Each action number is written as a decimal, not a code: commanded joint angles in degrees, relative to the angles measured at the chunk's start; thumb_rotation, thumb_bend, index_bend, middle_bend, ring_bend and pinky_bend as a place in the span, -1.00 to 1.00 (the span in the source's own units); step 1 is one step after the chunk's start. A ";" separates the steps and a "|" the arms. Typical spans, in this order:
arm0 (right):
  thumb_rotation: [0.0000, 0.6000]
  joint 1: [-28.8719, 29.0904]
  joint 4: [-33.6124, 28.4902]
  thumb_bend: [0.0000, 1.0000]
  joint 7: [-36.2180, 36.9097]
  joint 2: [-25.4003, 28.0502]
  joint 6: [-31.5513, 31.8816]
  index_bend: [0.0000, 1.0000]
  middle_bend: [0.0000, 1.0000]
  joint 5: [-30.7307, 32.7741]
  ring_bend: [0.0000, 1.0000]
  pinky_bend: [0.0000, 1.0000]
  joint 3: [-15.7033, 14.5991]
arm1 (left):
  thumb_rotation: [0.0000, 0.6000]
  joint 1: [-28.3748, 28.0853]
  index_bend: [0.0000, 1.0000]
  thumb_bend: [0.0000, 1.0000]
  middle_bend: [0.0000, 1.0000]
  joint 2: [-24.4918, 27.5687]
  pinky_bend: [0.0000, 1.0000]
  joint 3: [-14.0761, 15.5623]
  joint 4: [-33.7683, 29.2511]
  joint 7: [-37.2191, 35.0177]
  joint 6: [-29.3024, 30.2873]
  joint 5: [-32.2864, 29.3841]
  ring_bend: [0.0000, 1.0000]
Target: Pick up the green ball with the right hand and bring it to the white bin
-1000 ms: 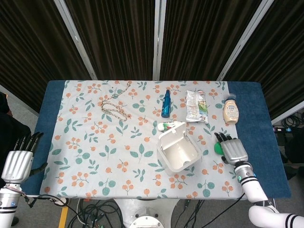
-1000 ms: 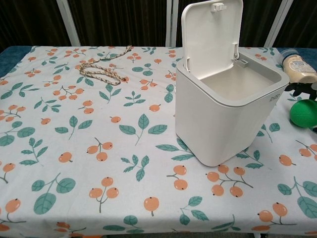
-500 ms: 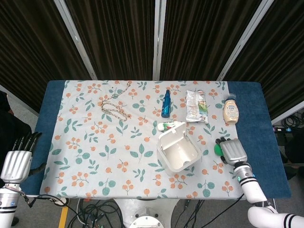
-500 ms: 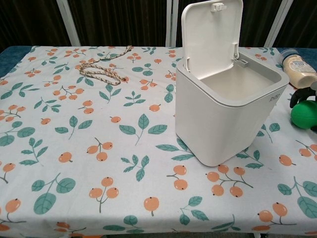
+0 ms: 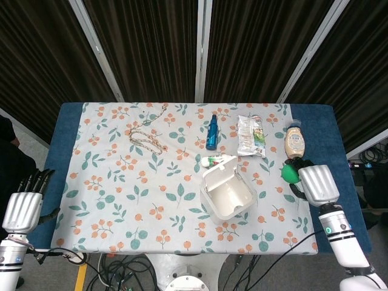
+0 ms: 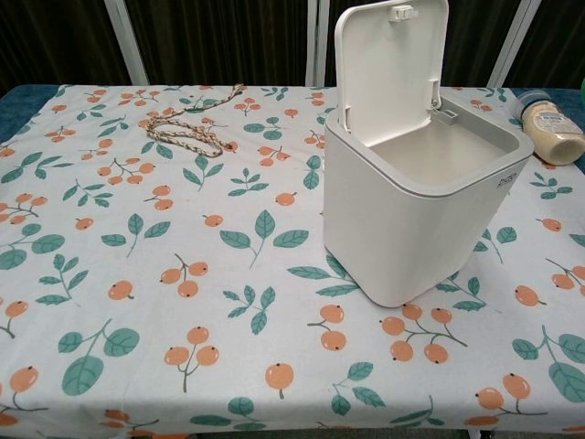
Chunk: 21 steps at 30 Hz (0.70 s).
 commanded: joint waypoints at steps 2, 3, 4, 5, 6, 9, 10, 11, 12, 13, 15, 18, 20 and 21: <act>1.00 -0.18 -7.16 -0.30 2.06 4.02 2.38 0.09 -0.04 -7.98 -0.01 0.37 0.81 | 1.00 -0.04 -0.82 -0.69 -0.80 -0.04 -0.73 -0.05 -0.07 0.09 0.11 0.12 -0.93; 1.00 0.13 -7.97 -0.30 2.11 4.10 2.09 0.09 -0.04 -9.12 -0.01 0.37 0.73 | 1.00 -0.02 -0.82 -0.69 -0.80 -0.02 -0.73 -0.02 -0.11 0.11 0.14 0.13 -0.93; 1.00 0.50 -8.69 -0.30 2.06 4.07 1.61 0.10 -0.04 -10.02 -0.01 0.37 0.65 | 1.00 0.00 -0.82 -0.69 -0.80 0.03 -0.74 0.00 -0.16 0.14 0.14 0.14 -0.93; 1.00 1.01 -9.59 -0.30 2.07 3.81 0.86 0.10 -0.04 -10.92 -0.01 0.37 0.54 | 1.00 -0.01 -0.82 -0.69 -0.80 0.13 -0.73 0.02 -0.27 0.20 0.09 0.14 -0.93; 1.00 1.44 -10.13 -0.31 2.12 3.43 0.29 0.10 -0.04 -11.55 -0.01 0.37 0.49 | 1.00 -0.01 -0.82 -0.69 -0.80 0.24 -0.73 0.05 -0.40 0.26 0.04 0.13 -0.93; 1.00 2.87 -11.21 -0.32 1.93 1.89 -1.63 0.12 -0.04 -13.21 -0.01 0.37 0.34 | 1.00 0.10 -0.82 -0.69 -0.80 0.63 -0.74 0.18 -0.78 0.52 0.24 0.35 -0.93; 1.00 3.22 -11.42 -0.32 1.59 1.41 -2.11 0.12 -0.04 -13.54 -0.01 0.37 0.30 | 1.00 0.18 -0.82 -0.69 -0.80 0.70 -0.74 0.23 -0.81 0.53 0.36 0.42 -0.93; 1.00 3.59 -11.62 -0.32 0.82 0.74 -2.61 0.12 -0.04 -13.92 -0.01 0.37 0.22 | 1.00 0.30 -0.82 -0.69 -0.80 0.77 -0.74 0.30 -0.84 0.44 0.50 0.46 -0.93; 1.00 3.82 -11.69 -0.32 0.10 0.24 -2.91 0.12 -0.04 -14.15 -0.02 0.37 0.15 | 1.00 0.39 -0.82 -0.69 -0.80 0.77 -0.73 0.34 -0.79 0.30 0.56 0.42 -0.93; 1.00 4.00 -11.71 -0.32 -0.63 -0.28 -3.21 0.12 -0.04 -14.32 -0.02 0.37 0.05 | 1.00 0.47 -0.82 -0.69 -0.80 0.74 -0.74 0.37 -0.71 0.15 0.58 0.35 -0.93; 1.00 4.41 -11.58 -0.34 -1.86 -1.51 -3.95 0.12 -0.04 -14.38 -0.02 0.36 -0.17 | 1.00 0.57 -0.82 -0.69 -0.80 0.61 -0.73 0.40 -0.39 -0.29 0.59 0.26 -0.93; 1.00 4.86 -11.11 -0.43 -2.38 -2.92 -4.92 0.10 -0.05 -13.95 -0.03 0.32 -0.40 | 1.00 0.49 -0.82 -0.69 -0.80 0.48 -0.73 0.35 0.04 -0.79 0.37 0.16 -0.93; 1.00 5.02 -10.85 -0.55 -2.10 -3.40 -5.31 0.05 -0.09 -13.69 -0.07 0.25 -0.50 | 1.00 0.46 -0.82 -0.69 -0.80 0.49 -0.73 0.33 0.10 -0.95 0.42 0.29 -0.93; 1.00 5.08 -10.75 -0.63 -1.88 -3.48 -5.43 0.00 -0.13 -13.66 -0.12 0.20 -0.54 | 1.00 0.47 -0.82 -0.69 -0.80 0.51 -0.73 0.32 0.10 -1.01 0.52 0.39 -0.93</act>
